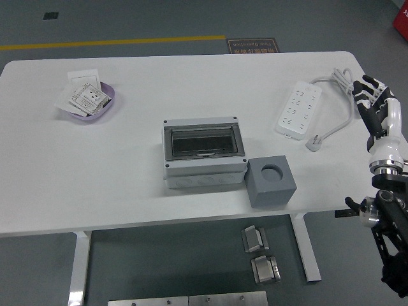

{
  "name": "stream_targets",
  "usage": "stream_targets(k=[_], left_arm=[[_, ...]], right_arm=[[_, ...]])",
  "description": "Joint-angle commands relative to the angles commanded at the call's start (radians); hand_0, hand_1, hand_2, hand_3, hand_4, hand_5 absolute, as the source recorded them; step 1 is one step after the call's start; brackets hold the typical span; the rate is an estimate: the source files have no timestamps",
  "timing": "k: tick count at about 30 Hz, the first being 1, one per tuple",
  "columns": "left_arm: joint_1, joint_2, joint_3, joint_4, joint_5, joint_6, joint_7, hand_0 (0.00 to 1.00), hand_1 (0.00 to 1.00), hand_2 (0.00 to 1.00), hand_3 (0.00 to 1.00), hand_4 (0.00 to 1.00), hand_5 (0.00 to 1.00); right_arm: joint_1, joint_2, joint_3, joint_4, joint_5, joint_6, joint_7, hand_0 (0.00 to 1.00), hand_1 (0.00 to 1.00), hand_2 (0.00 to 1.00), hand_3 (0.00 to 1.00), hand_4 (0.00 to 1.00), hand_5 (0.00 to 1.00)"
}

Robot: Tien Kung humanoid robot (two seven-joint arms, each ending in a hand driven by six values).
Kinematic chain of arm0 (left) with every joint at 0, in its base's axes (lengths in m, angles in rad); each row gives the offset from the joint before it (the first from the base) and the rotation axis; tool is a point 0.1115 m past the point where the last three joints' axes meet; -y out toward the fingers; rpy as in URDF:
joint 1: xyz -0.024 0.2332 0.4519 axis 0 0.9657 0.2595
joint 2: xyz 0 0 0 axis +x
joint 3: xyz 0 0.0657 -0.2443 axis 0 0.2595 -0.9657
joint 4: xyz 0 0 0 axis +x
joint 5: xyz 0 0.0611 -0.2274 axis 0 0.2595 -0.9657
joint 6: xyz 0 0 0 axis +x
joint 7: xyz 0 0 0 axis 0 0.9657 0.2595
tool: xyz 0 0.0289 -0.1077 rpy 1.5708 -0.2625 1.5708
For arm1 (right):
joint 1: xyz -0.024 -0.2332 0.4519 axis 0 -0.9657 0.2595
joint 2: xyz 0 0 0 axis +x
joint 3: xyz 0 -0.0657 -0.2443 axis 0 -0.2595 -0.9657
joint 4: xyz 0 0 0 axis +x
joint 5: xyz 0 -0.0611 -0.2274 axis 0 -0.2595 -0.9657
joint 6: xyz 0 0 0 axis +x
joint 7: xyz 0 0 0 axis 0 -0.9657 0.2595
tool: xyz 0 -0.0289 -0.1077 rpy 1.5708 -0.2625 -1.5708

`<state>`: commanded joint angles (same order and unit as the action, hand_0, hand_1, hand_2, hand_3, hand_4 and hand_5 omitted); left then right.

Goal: Pick up the cylinder from the cube,place it in the box,flap close box

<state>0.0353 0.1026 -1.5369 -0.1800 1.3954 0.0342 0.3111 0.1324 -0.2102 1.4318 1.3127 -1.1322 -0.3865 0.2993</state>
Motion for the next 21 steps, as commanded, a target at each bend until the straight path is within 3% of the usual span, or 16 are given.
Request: stream_targets(k=[15, 21], left_arm=[[0.009, -0.02, 0.017, 0.0, -0.033, 0.015, -0.015, 0.638, 0.635, 0.508, 0.608, 0.672, 0.324], [0.009, -0.013, 0.021, 0.0, -0.033, 0.012, -0.027, 0.638, 0.635, 0.507, 0.609, 0.673, 0.325]], right_arm=[[0.03, -0.002, 0.005, -0.003, -0.034, -0.014, 0.0, 0.758, 0.71, 0.732, 0.758, 0.762, 0.495], [0.058, 0.009, 0.005, -0.011, -0.097, -0.036, -0.013, 0.767, 0.714, 0.733, 0.755, 0.748, 0.464]])
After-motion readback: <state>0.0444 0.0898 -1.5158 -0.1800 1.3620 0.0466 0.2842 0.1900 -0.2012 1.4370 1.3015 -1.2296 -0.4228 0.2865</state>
